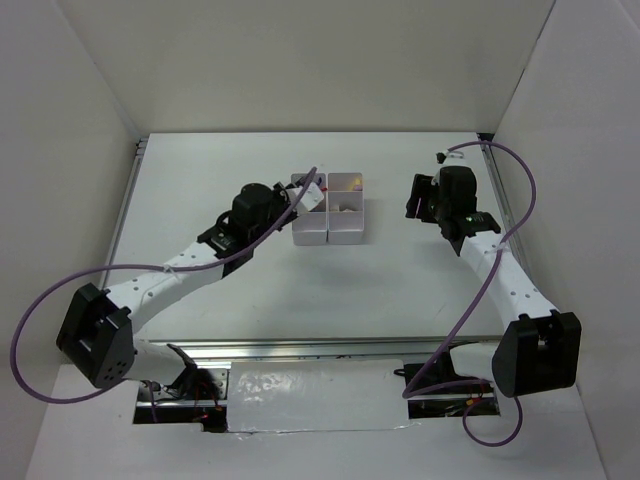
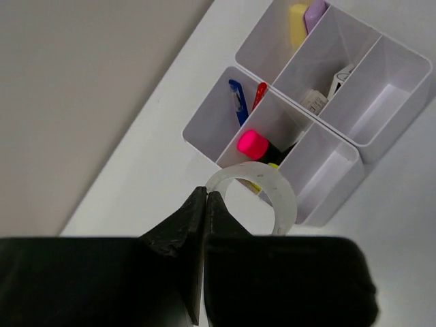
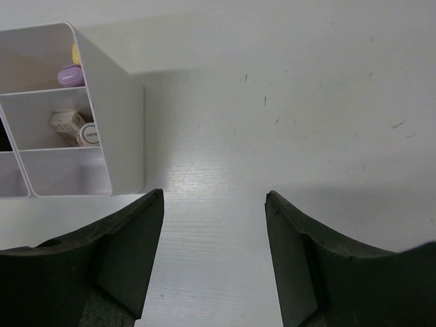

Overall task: Sort the stationery into containers
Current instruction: Place the stationery in the storage box, then pick up the stationery from the center of the board.

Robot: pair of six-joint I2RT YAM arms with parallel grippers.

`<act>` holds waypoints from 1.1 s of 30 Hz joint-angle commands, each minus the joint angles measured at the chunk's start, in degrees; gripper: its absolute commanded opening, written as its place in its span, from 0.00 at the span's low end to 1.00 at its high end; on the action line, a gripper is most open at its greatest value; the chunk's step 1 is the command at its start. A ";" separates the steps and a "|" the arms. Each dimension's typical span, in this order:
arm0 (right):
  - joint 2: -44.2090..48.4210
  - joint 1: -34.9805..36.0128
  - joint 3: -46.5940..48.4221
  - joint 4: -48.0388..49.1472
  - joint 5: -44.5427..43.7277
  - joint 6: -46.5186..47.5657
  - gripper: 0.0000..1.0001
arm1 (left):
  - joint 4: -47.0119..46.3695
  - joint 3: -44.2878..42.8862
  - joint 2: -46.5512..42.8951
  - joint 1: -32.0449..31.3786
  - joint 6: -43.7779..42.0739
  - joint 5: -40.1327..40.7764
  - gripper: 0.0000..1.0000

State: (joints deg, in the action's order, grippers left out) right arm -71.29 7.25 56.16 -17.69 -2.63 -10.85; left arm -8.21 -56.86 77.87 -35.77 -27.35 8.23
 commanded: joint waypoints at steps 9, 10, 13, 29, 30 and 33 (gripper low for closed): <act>1.41 0.40 0.79 -1.20 -2.02 0.22 0.68 | -12.44 -0.01 9.14 -2.20 -9.65 1.88 0.00; 1.50 0.31 0.79 -1.29 -2.02 0.22 0.68 | -13.32 0.08 9.49 -2.37 -9.82 1.88 0.00; 1.94 0.05 0.62 -1.47 -2.55 0.57 0.68 | -14.38 0.17 11.25 -2.38 -10.18 1.88 0.00; 2.03 -0.30 0.44 -1.91 -0.53 0.83 0.68 | 10.75 -12.57 8.35 14.74 17.40 -13.04 0.56; 2.12 -0.30 0.35 -1.91 -0.44 0.83 0.69 | 12.58 -13.09 9.14 18.77 18.38 -15.41 0.59; 2.56 -0.39 -0.17 -1.99 0.08 1.27 0.69 | 17.08 -14.33 11.69 26.26 20.93 -25.70 0.64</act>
State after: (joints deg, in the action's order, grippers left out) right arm -71.16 7.11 56.16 -19.38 -3.42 -10.37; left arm 0.80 -69.69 88.58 -14.81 -13.47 -5.87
